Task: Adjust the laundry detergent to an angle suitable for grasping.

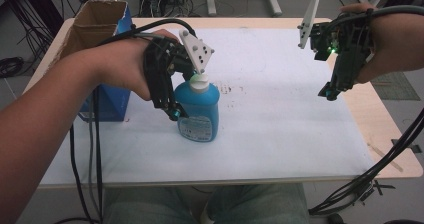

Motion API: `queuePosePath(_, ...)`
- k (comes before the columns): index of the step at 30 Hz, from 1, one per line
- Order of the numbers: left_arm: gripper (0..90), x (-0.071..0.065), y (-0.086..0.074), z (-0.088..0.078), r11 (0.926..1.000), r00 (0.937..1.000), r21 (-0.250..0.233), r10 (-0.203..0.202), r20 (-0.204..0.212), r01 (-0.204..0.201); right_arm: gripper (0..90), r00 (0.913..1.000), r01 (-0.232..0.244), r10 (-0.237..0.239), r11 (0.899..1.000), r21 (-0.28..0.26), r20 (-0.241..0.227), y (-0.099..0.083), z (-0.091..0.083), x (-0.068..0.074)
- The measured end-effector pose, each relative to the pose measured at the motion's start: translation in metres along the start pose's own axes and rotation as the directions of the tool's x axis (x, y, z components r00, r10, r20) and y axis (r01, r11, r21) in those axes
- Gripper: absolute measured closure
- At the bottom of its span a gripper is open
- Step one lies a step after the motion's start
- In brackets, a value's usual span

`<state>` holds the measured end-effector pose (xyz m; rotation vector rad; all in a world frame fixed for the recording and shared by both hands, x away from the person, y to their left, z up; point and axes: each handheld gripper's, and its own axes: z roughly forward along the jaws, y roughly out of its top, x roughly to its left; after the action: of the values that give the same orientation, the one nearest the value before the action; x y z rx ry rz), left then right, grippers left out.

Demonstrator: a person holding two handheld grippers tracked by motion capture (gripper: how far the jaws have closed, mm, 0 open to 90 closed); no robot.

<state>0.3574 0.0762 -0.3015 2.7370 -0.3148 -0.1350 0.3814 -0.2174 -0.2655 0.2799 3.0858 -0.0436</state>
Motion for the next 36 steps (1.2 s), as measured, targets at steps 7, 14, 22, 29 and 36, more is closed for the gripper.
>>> queuePosePath(7,20.3,0.0,-0.001,-0.005,0.9988,0.9999,0.048,-0.007,0.01,0.007,1.3,1.0,0.006,-0.006,1.0,0.0,0.002,0.003,-0.001,0.0)
queuePosePath(14,17.5,0.0,-0.002,-0.016,0.9954,0.9994,0.09,-0.033,0.002,0.033,1.3,1.0,0.009,-0.009,1.0,0.0,0.0,0.004,-0.001,-0.002)
queuePosePath(22,12.9,-0.001,-0.007,-0.031,0.9871,0.9972,0.142,-0.074,-0.016,0.075,1.3,1.0,0.009,-0.009,1.0,0.005,-0.003,0.006,0.0,-0.003)
queuePosePath(29,9.5,-0.002,-0.012,-0.04,0.9783,0.9937,0.175,-0.107,-0.034,0.111,1.3,0.9997,0.025,-0.025,1.0,0.001,-0.004,0.01,0.001,-0.003)
queuePosePath(36,6.4,-0.002,-0.015,-0.05,0.9657,0.9876,0.208,-0.146,-0.057,0.155,1.3,0.9994,0.034,-0.034,0.999,-0.004,-0.003,0.014,-0.001,-0.004)
